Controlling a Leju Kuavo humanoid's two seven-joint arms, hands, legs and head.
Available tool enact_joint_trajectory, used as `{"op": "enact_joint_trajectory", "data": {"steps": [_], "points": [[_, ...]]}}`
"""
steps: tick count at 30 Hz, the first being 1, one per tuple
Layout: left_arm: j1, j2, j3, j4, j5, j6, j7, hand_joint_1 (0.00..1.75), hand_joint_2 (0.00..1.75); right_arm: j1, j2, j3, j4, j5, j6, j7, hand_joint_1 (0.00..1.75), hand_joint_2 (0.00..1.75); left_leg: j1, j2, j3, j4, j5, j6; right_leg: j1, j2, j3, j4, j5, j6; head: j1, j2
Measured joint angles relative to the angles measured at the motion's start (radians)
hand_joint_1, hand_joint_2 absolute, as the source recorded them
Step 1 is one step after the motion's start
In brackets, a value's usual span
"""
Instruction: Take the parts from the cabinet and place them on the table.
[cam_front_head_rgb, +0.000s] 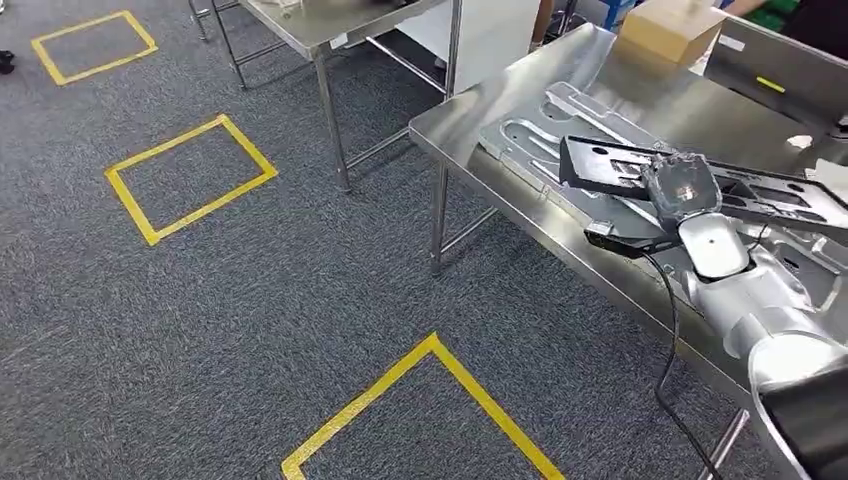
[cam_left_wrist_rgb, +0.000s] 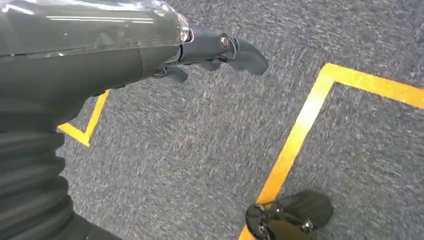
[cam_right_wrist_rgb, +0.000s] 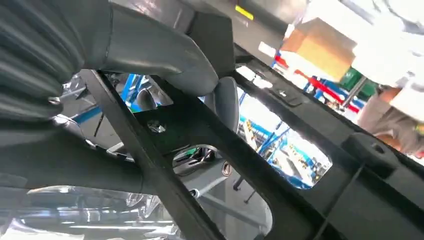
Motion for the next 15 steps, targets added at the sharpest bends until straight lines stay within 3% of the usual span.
{"op": "enact_joint_trajectory", "data": {"steps": [2, 3, 4, 5, 8, 9, 10, 12, 13, 14, 15], "points": [[0.002, -0.001, 0.0, 0.0, 0.0, 0.0, 0.0, 0.0, 1.75, -0.002, 0.0, 0.0, 0.0, 0.0, 0.0, 0.0, 1.75, 1.75, 0.003, 0.005, -0.008, 0.029, -0.017, -0.009, -0.007, -0.013, 0.089, -0.179, 0.095, 0.006, 0.0, 0.0], [0.002, -0.001, 0.0, 0.0, 0.0, 0.0, -0.002, 0.0, 1.75, -0.004, 0.0, 0.0, 0.0, 0.0, 0.0, 0.0, 1.75, 1.75, 0.001, 0.007, -0.014, 0.049, -0.028, -0.016, -0.01, -0.033, 0.135, -0.269, 0.127, 0.009, 0.0, 0.0], [0.001, 0.0, 0.0, 0.0, 0.0, 0.0, -0.003, 0.0, 1.75, -0.008, 0.0, 0.0, 0.0, 0.0, 0.0, 0.0, 1.75, 1.75, -0.005, 0.008, -0.023, 0.067, -0.038, -0.023, 0.002, -0.035, 0.139, -0.282, 0.107, 0.003, 0.0, 0.0], [0.0, 0.0, 0.0, 0.0, -0.001, 0.0, -0.004, 0.0, 1.75, -0.007, 0.001, 0.0, 0.0, 0.0, 0.0, -0.002, 1.75, 1.75, -0.005, 0.01, -0.027, 0.072, -0.041, -0.027, -0.002, -0.024, 0.132, -0.276, 0.109, -0.01, 0.0, 0.0], [0.0, 0.001, 0.0, 0.0, -0.004, 0.001, -0.003, 0.0, 1.75, -0.003, 0.002, 0.0, 0.0, 0.0, 0.0, -0.003, 1.75, 1.75, -0.003, 0.02, -0.029, 0.077, -0.045, -0.04, -0.001, -0.013, 0.126, -0.27, 0.111, -0.027, 0.0, 0.0], [0.0, 0.002, 0.0, 0.0, -0.006, 0.001, -0.003, 0.0, 1.75, -0.004, 0.002, 0.0, 0.0, 0.0, 0.0, -0.003, 1.75, 1.75, -0.001, 0.013, -0.037, 0.093, -0.061, -0.046, -0.003, -0.012, 0.128, -0.271, 0.113, -0.032, 0.0, 0.0], [0.0, 0.001, 0.0, 0.0, -0.006, 0.001, -0.003, 0.0, 1.75, -0.005, 0.002, 0.0, 0.0, 0.0, 0.0, -0.002, 1.75, 1.75, 0.001, 0.006, -0.059, 0.146, -0.099, -0.051, -0.004, -0.01, 0.127, -0.271, 0.113, -0.038, 0.0, 0.0], [0.0, 0.001, 0.0, 0.0, -0.006, 0.001, -0.003, 0.0, 1.75, -0.004, 0.006, 0.0, 0.0, 0.004, 0.0, -0.002, 1.75, 1.75, 0.003, 0.002, -0.139, 0.327, -0.185, -0.056, 0.001, -0.005, 0.126, -0.27, 0.112, -0.044, 0.0, 0.0], [0.001, 0.001, 0.0, 0.0, -0.006, 0.001, -0.003, 0.0, 1.75, -0.002, 0.007, 0.0, 0.0, 0.005, 0.0, -0.002, 1.75, 1.75, 0.003, 0.001, -0.177, 0.409, -0.212, -0.057, 0.003, 0.0, 0.125, -0.269, 0.111, -0.045, 0.0, 0.0], [0.002, 0.001, 0.0, 0.0, -0.005, 0.001, -0.003, 0.0, 1.75, -0.001, 0.01, 0.0, 0.0, 0.006, 0.0, -0.002, 1.75, 1.75, 0.003, 0.001, -0.196, 0.445, -0.215, -0.055, 0.006, 0.005, 0.125, -0.266, 0.11, -0.047, 0.0, 0.0], [0.001, 0.001, 0.0, 0.0, -0.005, 0.001, -0.003, 0.0, 1.75, -0.001, 0.012, 0.0, 0.0, 0.006, 0.001, -0.002, 1.75, 1.75, 0.002, 0.0, -0.19, 0.426, -0.193, -0.05, 0.008, 0.01, 0.125, -0.263, 0.108, -0.048, 0.0, 0.0]]}}
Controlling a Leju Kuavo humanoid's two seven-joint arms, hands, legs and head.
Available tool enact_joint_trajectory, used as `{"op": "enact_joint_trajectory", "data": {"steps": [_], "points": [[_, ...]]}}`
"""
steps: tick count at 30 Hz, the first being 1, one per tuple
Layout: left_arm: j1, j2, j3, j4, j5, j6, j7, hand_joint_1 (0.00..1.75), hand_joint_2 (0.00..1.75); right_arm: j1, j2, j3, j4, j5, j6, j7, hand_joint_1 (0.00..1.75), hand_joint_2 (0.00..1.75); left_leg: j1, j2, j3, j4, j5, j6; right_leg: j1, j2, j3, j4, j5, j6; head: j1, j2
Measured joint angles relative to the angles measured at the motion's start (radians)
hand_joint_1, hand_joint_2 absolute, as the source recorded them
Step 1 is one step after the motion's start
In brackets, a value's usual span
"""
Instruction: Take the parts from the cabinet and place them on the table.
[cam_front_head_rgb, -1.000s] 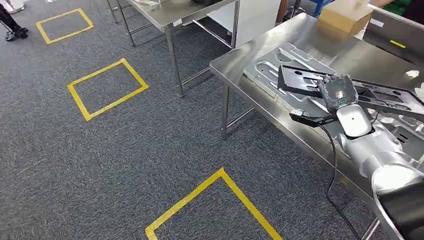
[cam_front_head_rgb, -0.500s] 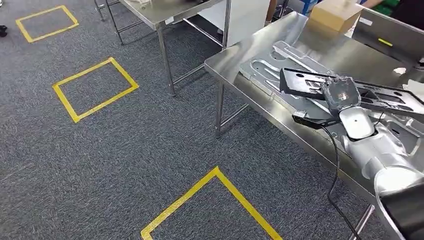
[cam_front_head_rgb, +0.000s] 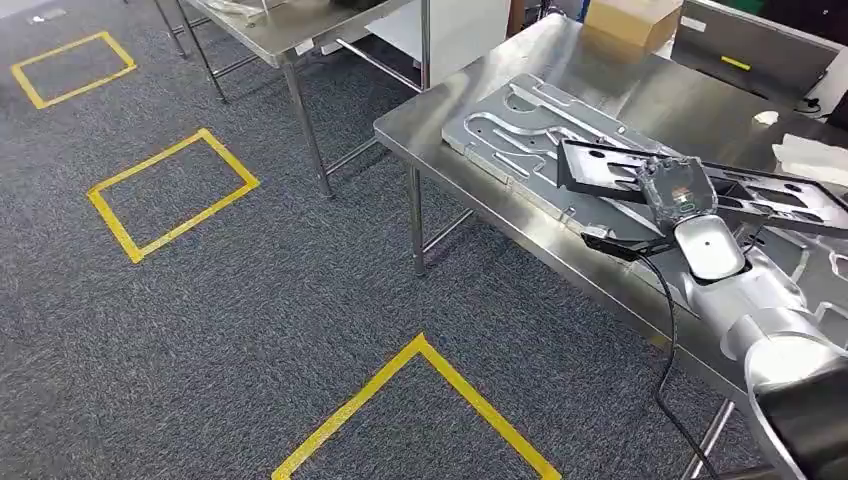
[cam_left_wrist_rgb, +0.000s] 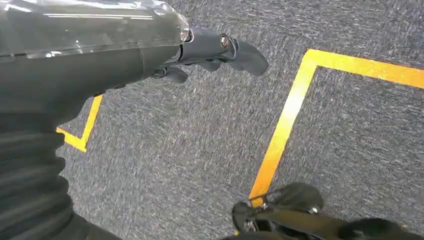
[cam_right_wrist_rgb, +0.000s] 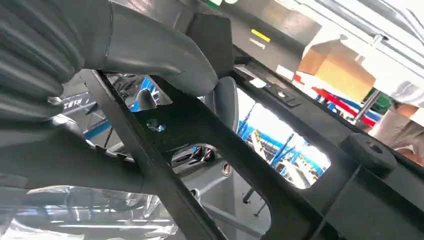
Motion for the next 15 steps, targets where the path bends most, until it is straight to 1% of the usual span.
{"op": "enact_joint_trajectory", "data": {"steps": [1, 2, 3, 4, 5, 7, 8, 9, 10, 11, 12, 13, 14, 15], "points": [[-0.001, 0.0, 0.0, 0.0, 0.0, 0.0, 0.0, 0.0, 1.75, 0.0, 0.001, 0.0, 0.0, 0.0, 0.0, 0.0, 1.75, 1.75, -0.002, -0.002, 0.03, -0.065, 0.041, 0.008, 0.003, 0.006, 0.0, 0.003, -0.002, 0.0, 0.0, 0.0], [-0.001, 0.0, 0.0, 0.0, 0.0, 0.0, 0.0, 0.0, 1.75, -0.001, 0.001, 0.0, 0.0, 0.0, 0.001, -0.003, 1.75, 1.75, -0.005, -0.007, 0.072, -0.159, 0.09, 0.018, 0.004, 0.011, 0.0, 0.005, -0.004, 0.0, 0.0, 0.0], [0.0, 0.002, 0.0, 0.0, 0.0, 0.0, 0.0, 0.0, 1.75, -0.002, 0.002, 0.0, 0.0, -0.002, 0.002, -0.007, 1.75, 1.75, -0.009, -0.02, 0.12, -0.263, 0.135, 0.032, 0.005, 0.014, 0.0, 0.007, -0.005, 0.0, 0.0, 0.0], [-0.001, 0.002, 0.0, 0.0, 0.0, 0.0, 0.0, 0.0, 1.75, -0.002, 0.002, 0.0, 0.0, -0.003, 0.002, -0.008, 1.75, 1.75, -0.012, -0.039, 0.146, -0.318, 0.133, 0.045, 0.006, 0.017, -0.001, 0.007, -0.005, 0.001, 0.0, 0.0], [0.0, 0.002, 0.0, 0.0, 0.001, 0.0, 0.0, 0.0, 1.75, -0.003, 0.002, 0.0, 0.0, -0.006, 0.002, -0.012, 1.75, 1.75, -0.012, -0.03, 0.15, -0.325, 0.137, 0.041, 0.007, 0.022, -0.005, 0.008, -0.005, 0.007, 0.0, 0.0], [0.0, 0.002, 0.002, 0.0, 0.016, 0.0, 0.0, 0.0, 1.75, 0.002, 0.001, 0.0, 0.0, -0.01, 0.003, -0.03, 1.75, 1.75, -0.014, -0.026, 0.148, -0.323, 0.136, 0.042, 0.002, 0.027, -0.007, 0.006, -0.003, 0.016, 0.0, 0.0], [0.0, 0.002, 0.006, 0.0, 0.029, -0.002, -0.001, 0.0, 1.75, 0.002, 0.001, 0.0, 0.0, -0.016, 0.006, -0.04, 1.75, 1.75, -0.014, -0.022, 0.149, -0.33, 0.139, 0.044, 0.003, 0.03, -0.007, 0.004, -0.001, 0.022, 0.0, 0.0], [-0.003, 0.0, 0.011, 0.0, 0.039, -0.005, -0.003, 0.0, 1.75, 0.002, 0.001, 0.0, 0.0, -0.025, 0.01, -0.047, 1.75, 1.75, -0.001, -0.014, 0.156, -0.347, 0.15, 0.047, 0.004, 0.024, -0.011, 0.01, -0.011, 0.026, 0.0, 0.0], [-0.004, 0.0, 0.02, 0.0, 0.053, -0.013, -0.007, 0.0, 1.75, -0.001, 0.001, 0.0, 0.0, -0.035, 0.02, -0.057, 1.75, 1.75, -0.005, -0.012, 0.156, -0.353, 0.153, 0.051, 0.004, 0.007, -0.026, 0.044, -0.039, 0.029, 0.0, 0.0], [-0.005, 0.0, 0.028, 0.0, 0.062, -0.018, -0.008, 0.0, 1.75, -0.003, 0.001, 0.0, 0.0, -0.043, 0.024, -0.063, 1.75, 1.75, -0.005, -0.012, 0.155, -0.352, 0.154, 0.053, 0.002, -0.003, -0.059, 0.117, -0.083, 0.032, 0.0, 0.0], [-0.004, 0.0, 0.034, 0.0, 0.071, -0.024, -0.01, 0.0, 1.75, -0.001, 0.002, 0.0, 0.0, -0.046, 0.029, -0.068, 1.75, 1.75, -0.006, -0.011, 0.154, -0.351, 0.153, 0.053, 0.0, -0.006, -0.099, 0.209, -0.126, 0.036, 0.0, 0.0], [-0.004, 0.0, 0.039, 0.0, 0.078, -0.028, -0.011, 0.0, 1.75, 0.003, 0.002, 0.0, 0.0, -0.046, 0.031, -0.073, 1.75, 1.75, -0.006, -0.01, 0.153, -0.35, 0.153, 0.054, -0.003, -0.007, -0.139, 0.293, -0.158, 0.041, 0.0, 0.0], [-0.004, 0.0, 0.047, 0.0, 0.085, -0.036, -0.012, 0.0, 1.75, 0.008, 0.002, 0.0, 0.0, -0.046, 0.031, -0.077, 1.75, 1.75, -0.006, -0.01, 0.151, -0.345, 0.152, 0.053, -0.005, -0.007, -0.166, 0.346, -0.168, 0.045, 0.0, 0.0], [-0.005, -0.001, 0.054, 0.0, 0.093, -0.043, -0.013, 0.0, 1.75, 0.011, 0.002, 0.0, 0.0, -0.046, 0.031, -0.081, 1.75, 1.75, -0.005, -0.009, 0.15, -0.34, 0.149, 0.052, -0.009, -0.008, -0.169, 0.346, -0.153, 0.049, 0.0, 0.0]]}}
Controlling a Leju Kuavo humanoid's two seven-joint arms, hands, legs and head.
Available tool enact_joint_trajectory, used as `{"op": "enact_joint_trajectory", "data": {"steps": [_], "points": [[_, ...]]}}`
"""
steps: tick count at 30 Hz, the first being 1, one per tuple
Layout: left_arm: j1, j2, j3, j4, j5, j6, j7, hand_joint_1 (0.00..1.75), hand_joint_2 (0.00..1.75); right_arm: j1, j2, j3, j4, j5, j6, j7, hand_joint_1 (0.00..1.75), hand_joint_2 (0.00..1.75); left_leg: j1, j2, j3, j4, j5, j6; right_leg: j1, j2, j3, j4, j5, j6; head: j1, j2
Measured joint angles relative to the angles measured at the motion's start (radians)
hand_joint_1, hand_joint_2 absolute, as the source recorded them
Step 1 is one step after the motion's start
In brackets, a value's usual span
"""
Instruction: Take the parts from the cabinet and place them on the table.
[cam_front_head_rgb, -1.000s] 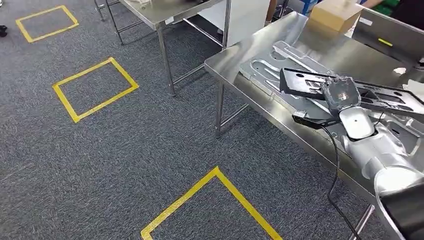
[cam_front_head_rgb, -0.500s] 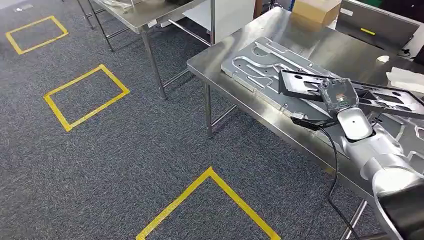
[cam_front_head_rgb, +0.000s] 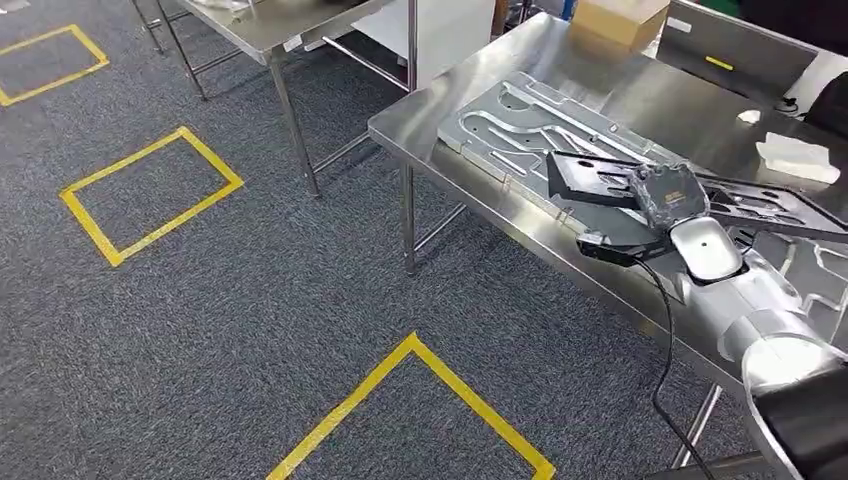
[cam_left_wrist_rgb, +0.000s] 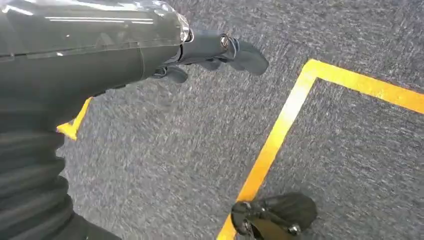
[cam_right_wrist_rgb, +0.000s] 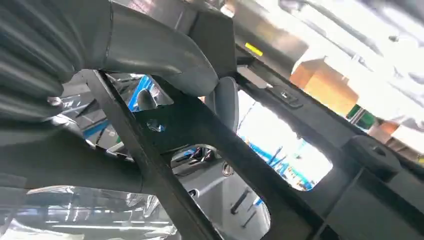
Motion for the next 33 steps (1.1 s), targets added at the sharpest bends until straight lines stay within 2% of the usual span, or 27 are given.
{"op": "enact_joint_trajectory", "data": {"steps": [1, 3, 4, 5, 6, 7, 8, 10, 11, 14, 16, 18, 33], "points": [[0.0, -0.001, 0.007, 0.0, 0.008, -0.007, 0.0, 0.0, 1.75, 0.001, 0.0, 0.0, 0.0, -0.002, 0.0, -0.005, 1.75, 1.75, 0.002, 0.001, -0.002, 0.01, -0.006, -0.003, -0.005, -0.002, 0.026, -0.053, 0.04, 0.004, 0.0, 0.0], [0.0, -0.001, 0.02, 0.0, 0.015, -0.016, 0.0, 0.0, 1.75, -0.004, 0.0, 0.0, 0.0, -0.008, -0.001, -0.013, 1.75, 1.75, 0.006, 0.002, -0.007, 0.039, -0.024, -0.013, -0.013, -0.015, 0.122, -0.241, 0.135, 0.013, 0.0, 0.0], [0.0, -0.001, 0.025, 0.0, 0.019, -0.018, 0.001, 0.0, 1.75, -0.007, 0.0, 0.0, -0.001, -0.012, -0.002, -0.016, 1.75, 1.75, 0.005, 0.003, -0.013, 0.051, -0.033, -0.019, -0.012, -0.024, 0.144, -0.281, 0.116, 0.014, 0.0, 0.0], [-0.003, 0.0, 0.03, 0.0, 0.02, -0.021, 0.002, 0.0, 1.75, -0.011, 0.0, 0.0, -0.003, -0.015, -0.004, -0.021, 1.75, 1.75, -0.001, 0.003, -0.021, 0.069, -0.038, -0.025, -0.004, -0.014, 0.138, -0.286, 0.121, 0.001, 0.0, 0.0], [-0.002, 0.0, 0.032, 0.0, 0.021, -0.024, 0.004, 0.0, 1.75, -0.011, -0.001, 0.0, -0.003, -0.016, -0.005, -0.024, 1.75, 1.75, -0.002, 0.003, -0.024, 0.066, -0.037, -0.027, -0.006, -0.012, 0.135, -0.28, 0.119, -0.006, 0.0, 0.0], [-0.002, 0.002, 0.037, 0.0, 0.021, -0.026, 0.005, 0.0, 1.75, -0.009, -0.001, 0.0, -0.003, -0.019, -0.007, -0.028, 1.75, 1.75, -0.003, 0.003, -0.027, 0.072, -0.044, -0.007, -0.006, -0.011, 0.134, -0.282, 0.121, -0.006, 0.0, 0.0], [-0.002, 0.002, 0.041, 0.0, 0.021, -0.028, 0.008, 0.0, 1.75, -0.008, -0.002, 0.0, -0.003, -0.021, -0.007, -0.032, 1.75, 1.75, -0.003, 0.004, -0.027, 0.073, -0.041, 0.002, -0.005, -0.008, 0.133, -0.282, 0.121, -0.007, -0.001, 0.0], [-0.002, 0.002, 0.045, 0.0, 0.019, -0.029, 0.015, 0.0, 1.75, -0.008, -0.004, 0.0, -0.005, -0.026, -0.01, -0.033, 1.75, 1.75, -0.003, 0.008, -0.027, 0.068, -0.037, -0.003, -0.003, -0.005, 0.13, -0.282, 0.123, -0.013, 0.0, 0.0], [-0.002, 0.002, 0.046, 0.0, 0.017, -0.029, 0.017, 0.0, 1.75, -0.008, -0.006, 0.0, -0.006, -0.027, -0.011, -0.034, 0.0, 0.0, -0.003, 0.008, -0.027, 0.066, -0.036, -0.004, -0.002, -0.005, 0.129, -0.281, 0.123, -0.014, -0.001, 0.0], [-0.002, 0.002, 0.047, 0.0, 0.008, -0.03, 0.027, 0.0, 1.75, -0.009, -0.011, 0.0, -0.006, -0.031, -0.014, -0.037, 0.0, 0.0, -0.002, 0.008, -0.027, 0.063, -0.034, -0.009, -0.001, -0.005, 0.127, -0.28, 0.123, -0.018, -0.001, 0.0], [-0.002, 0.002, 0.047, 0.0, 0.006, -0.032, 0.029, 0.0, 1.75, -0.009, -0.013, 0.0, -0.006, -0.034, -0.014, -0.042, 0.0, 0.0, -0.001, 0.008, -0.027, 0.062, -0.032, -0.021, -0.001, -0.005, 0.125, -0.278, 0.123, -0.018, 0.0, 0.0], [-0.002, 0.002, 0.047, 0.0, 0.006, -0.037, 0.029, 0.0, 1.75, -0.009, -0.014, 0.0, -0.006, -0.037, -0.016, -0.049, 0.0, 0.0, -0.001, 0.008, -0.028, 0.062, -0.033, -0.029, -0.001, -0.006, 0.124, -0.277, 0.122, -0.019, -0.001, 0.0], [-0.001, 0.002, 0.047, 0.0, -0.008, -0.038, 0.024, 0.0, 1.75, -0.009, -0.026, 0.0, -0.014, -0.076, -0.029, -0.068, 0.0, 0.0, -0.003, 0.008, -0.035, 0.071, -0.034, -0.03, -0.004, -0.006, 0.123, -0.276, 0.126, -0.013, 0.0, 0.0]]}}
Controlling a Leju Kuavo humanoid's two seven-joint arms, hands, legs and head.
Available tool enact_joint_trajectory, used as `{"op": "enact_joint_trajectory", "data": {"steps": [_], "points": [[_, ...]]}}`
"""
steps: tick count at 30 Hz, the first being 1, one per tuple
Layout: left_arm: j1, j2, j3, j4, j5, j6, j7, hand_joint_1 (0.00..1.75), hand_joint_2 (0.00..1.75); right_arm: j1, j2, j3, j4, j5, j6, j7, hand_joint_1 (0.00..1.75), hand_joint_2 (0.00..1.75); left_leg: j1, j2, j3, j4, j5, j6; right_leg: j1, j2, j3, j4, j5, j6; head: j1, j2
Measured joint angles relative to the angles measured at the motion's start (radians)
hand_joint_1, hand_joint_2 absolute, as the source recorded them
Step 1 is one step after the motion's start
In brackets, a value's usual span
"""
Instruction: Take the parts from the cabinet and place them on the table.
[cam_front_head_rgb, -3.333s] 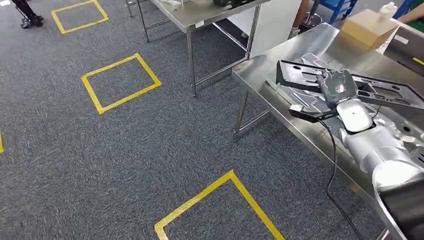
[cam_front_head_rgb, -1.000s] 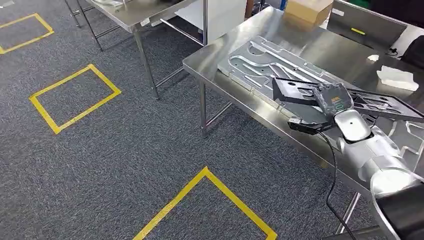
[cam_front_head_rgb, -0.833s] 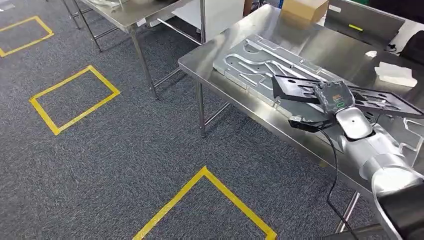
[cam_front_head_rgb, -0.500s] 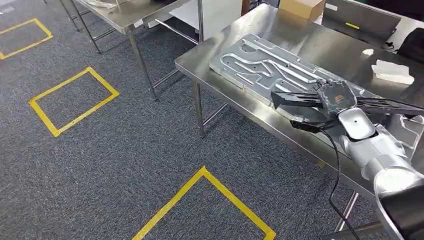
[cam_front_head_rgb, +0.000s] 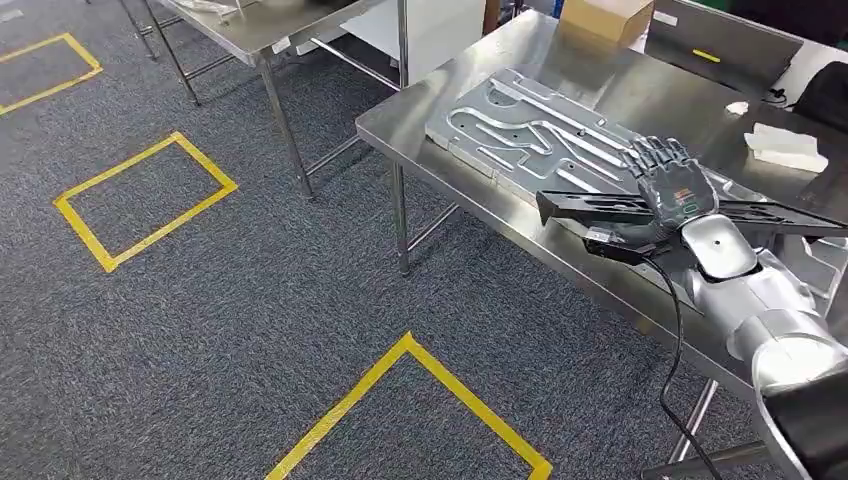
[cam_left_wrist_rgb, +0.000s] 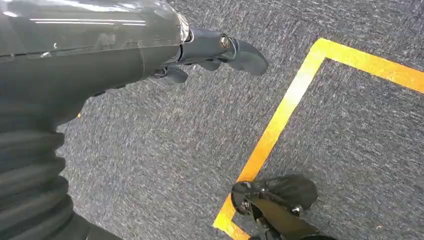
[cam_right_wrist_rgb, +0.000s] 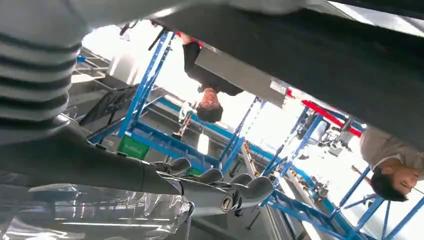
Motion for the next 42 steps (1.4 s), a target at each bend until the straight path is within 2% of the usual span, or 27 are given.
{"op": "enact_joint_trajectory", "data": {"steps": [21, 28, 36, 42], "points": [[0.002, -0.005, 0.0, 0.0, -0.003, 0.011, -0.024, 0.0, 1.75, 0.001, 0.005, 0.001, 0.0, -0.007, 0.011, 0.024, 0.0, 0.0, 0.0, 0.0, -0.005, 0.005, 0.0, 0.001, 0.0, 0.0, -0.002, 0.0, 0.002, 0.004, 0.0, 0.0], [0.004, -0.01, 0.0, 0.0, -0.005, 0.014, -0.03, 0.0, 1.75, 0.002, 0.006, 0.01, 0.002, 0.008, 0.025, 0.045, 0.0, 0.0, 0.0, 0.0, -0.005, 0.005, 0.0, 0.001, 0.0, 0.0, -0.002, 0.0, 0.002, 0.004, 0.0, 0.0], [0.008, -0.01, 0.0, 0.0, -0.008, 0.021, -0.026, 0.0, 1.75, 0.022, 0.008, 0.01, 0.002, 0.017, 0.005, 0.09, 0.0, 0.0, 0.0, 0.0, -0.005, 0.005, 0.0, 0.001, 0.0, 0.0, -0.002, 0.0, 0.002, 0.004, 0.0, 0.0], [0.01, -0.01, 0.0, 0.001, -0.005, 0.029, -0.027, 0.0, 1.75, 0.035, 0.015, 0.01, 0.002, 0.026, 0.006, 0.098, 0.0, 0.0, 0.0, 0.0, -0.005, 0.005, 0.0, 0.001, 0.0, 0.0, -0.002, 0.0, 0.002, 0.004, 0.0, 0.0]]}}
